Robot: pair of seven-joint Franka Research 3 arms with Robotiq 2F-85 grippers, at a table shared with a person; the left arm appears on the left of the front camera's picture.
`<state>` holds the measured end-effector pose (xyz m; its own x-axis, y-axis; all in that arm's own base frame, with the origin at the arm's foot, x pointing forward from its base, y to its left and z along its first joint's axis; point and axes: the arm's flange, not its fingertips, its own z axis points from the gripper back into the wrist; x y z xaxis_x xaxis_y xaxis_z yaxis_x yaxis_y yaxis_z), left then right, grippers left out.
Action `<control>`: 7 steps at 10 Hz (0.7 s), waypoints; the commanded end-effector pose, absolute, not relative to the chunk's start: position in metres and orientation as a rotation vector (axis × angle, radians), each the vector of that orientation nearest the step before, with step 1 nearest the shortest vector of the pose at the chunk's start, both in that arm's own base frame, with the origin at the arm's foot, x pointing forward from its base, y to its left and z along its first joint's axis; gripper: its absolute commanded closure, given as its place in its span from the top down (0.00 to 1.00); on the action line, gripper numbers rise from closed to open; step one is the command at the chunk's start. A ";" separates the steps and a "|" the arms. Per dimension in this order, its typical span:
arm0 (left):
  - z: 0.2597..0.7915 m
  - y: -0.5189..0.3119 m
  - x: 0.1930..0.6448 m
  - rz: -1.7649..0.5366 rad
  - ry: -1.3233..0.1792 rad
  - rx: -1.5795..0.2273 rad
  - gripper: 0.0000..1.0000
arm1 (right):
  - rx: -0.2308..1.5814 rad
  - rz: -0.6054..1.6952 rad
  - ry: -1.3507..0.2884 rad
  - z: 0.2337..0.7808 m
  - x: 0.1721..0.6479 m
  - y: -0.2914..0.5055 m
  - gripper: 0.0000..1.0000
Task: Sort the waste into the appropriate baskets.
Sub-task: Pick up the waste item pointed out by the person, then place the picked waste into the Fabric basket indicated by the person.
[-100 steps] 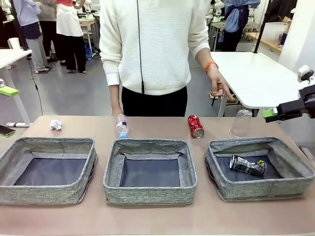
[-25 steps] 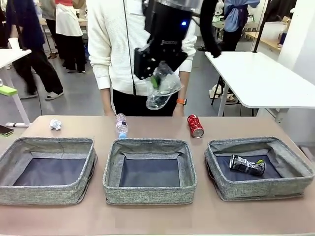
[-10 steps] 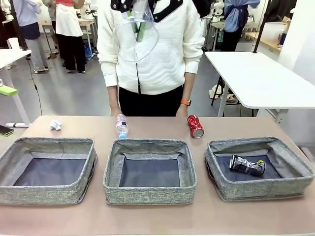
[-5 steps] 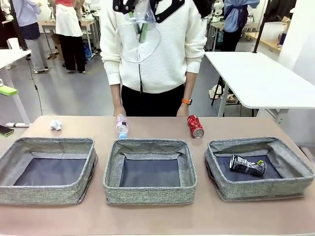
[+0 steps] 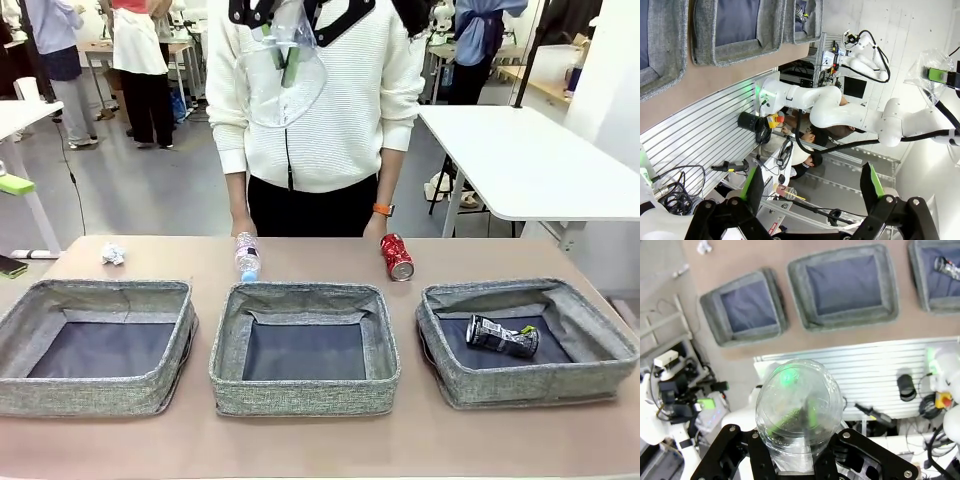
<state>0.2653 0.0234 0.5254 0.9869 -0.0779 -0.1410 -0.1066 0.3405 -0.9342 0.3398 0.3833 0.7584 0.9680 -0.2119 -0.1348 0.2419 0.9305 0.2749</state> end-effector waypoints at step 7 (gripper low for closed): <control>0.527 0.024 0.264 0.000 0.163 -1.246 1.00 | 0.310 -0.230 0.101 0.761 0.339 0.384 0.05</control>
<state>0.2653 0.0234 0.5254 0.9869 -0.0779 -0.1410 -0.1066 0.3405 -0.9342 0.3398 0.3834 0.7584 0.9680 -0.2116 -0.1348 0.2417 0.9306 0.2750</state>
